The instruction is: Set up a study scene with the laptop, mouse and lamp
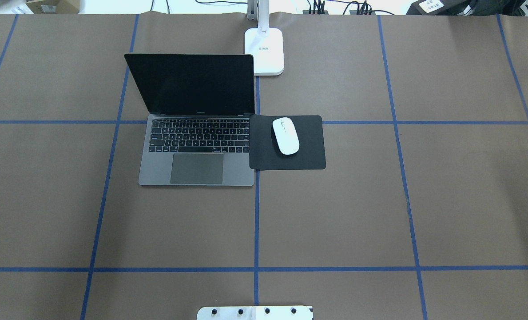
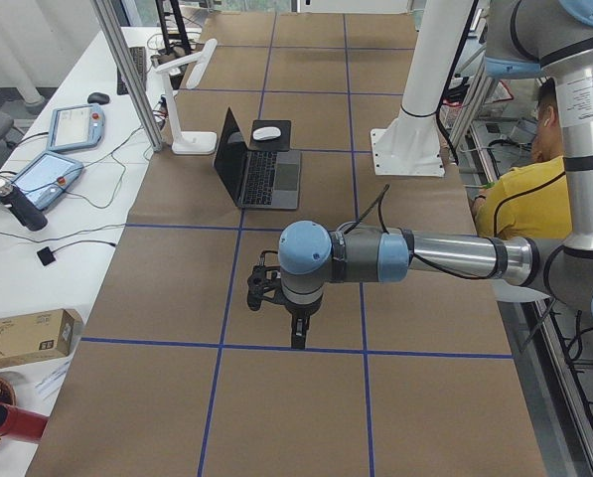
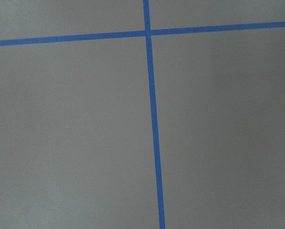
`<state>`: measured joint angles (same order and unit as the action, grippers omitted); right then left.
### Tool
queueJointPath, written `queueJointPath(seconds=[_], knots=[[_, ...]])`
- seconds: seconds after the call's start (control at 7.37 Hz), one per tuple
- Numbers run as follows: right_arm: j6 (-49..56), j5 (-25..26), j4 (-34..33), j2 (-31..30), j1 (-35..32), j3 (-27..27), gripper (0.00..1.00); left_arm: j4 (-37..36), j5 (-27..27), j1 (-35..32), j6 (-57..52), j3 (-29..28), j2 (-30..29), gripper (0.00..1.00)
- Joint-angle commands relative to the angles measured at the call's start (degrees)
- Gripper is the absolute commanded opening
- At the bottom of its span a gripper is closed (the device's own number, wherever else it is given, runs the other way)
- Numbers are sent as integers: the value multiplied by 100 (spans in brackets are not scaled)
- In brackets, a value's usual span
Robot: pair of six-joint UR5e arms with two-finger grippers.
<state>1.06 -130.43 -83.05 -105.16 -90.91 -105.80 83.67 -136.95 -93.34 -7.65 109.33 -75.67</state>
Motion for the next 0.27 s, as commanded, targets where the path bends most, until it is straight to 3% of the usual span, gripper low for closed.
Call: queueJointPath(seconds=[0.0,0.14], knots=[[0,0,-9,13,3,-2,100,0,1,0,0,0,0,100],[0,0,-9,13,3,-2,100,0,1,0,0,0,0,100]])
